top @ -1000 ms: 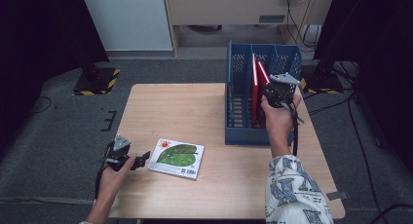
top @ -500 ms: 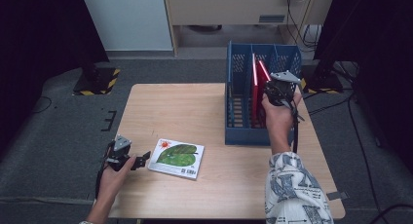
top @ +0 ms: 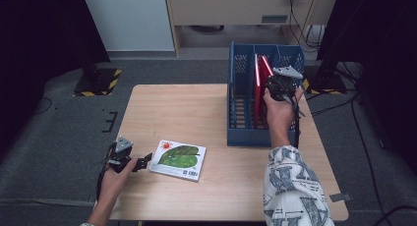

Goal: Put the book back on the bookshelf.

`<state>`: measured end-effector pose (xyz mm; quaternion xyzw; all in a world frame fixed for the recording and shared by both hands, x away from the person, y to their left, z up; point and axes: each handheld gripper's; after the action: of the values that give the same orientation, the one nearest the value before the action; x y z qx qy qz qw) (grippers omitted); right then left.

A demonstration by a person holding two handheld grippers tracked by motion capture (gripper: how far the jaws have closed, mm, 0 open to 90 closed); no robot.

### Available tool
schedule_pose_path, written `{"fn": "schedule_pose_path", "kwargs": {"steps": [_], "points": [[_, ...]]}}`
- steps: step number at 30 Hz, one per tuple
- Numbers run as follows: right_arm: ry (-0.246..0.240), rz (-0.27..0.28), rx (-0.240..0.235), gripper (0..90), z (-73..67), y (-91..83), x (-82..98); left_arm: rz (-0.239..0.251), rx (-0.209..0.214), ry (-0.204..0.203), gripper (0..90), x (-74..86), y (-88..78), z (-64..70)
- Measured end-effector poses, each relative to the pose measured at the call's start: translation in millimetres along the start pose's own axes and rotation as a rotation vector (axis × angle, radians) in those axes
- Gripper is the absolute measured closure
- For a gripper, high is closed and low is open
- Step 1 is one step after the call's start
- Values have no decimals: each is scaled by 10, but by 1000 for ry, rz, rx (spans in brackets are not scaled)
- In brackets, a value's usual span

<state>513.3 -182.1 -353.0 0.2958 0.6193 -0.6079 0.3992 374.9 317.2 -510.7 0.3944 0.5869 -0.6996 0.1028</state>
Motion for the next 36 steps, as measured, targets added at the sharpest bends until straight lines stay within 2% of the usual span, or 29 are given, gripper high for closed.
{"fn": "schedule_pose_path", "kwargs": {"steps": [8,18,21,31,36], "points": [[18,1,5,795,6,43,28,2,1,0,40,-1,1,3],[9,-11,-6,786,-18,3,90,4,3,-4,41,-2,1,7],[-12,-22,-10,781,-18,-27,107,1,1,-1,42,0,-4,-2],[-13,-33,-29,767,-17,-43,65,1,2,-1,42,-1,-8,6],[-17,-38,-13,788,-28,-41,55,4,3,-2,42,-2,-2,13]]}}
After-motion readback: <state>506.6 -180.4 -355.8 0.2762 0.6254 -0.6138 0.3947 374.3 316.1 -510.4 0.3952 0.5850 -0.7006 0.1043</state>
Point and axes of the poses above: each handheld gripper's, and its own axes: y roughly forward along the jaws, x roughly out of its underside, z roughly to its right, and after that the axes turned 9 degrees about -z, right-handed
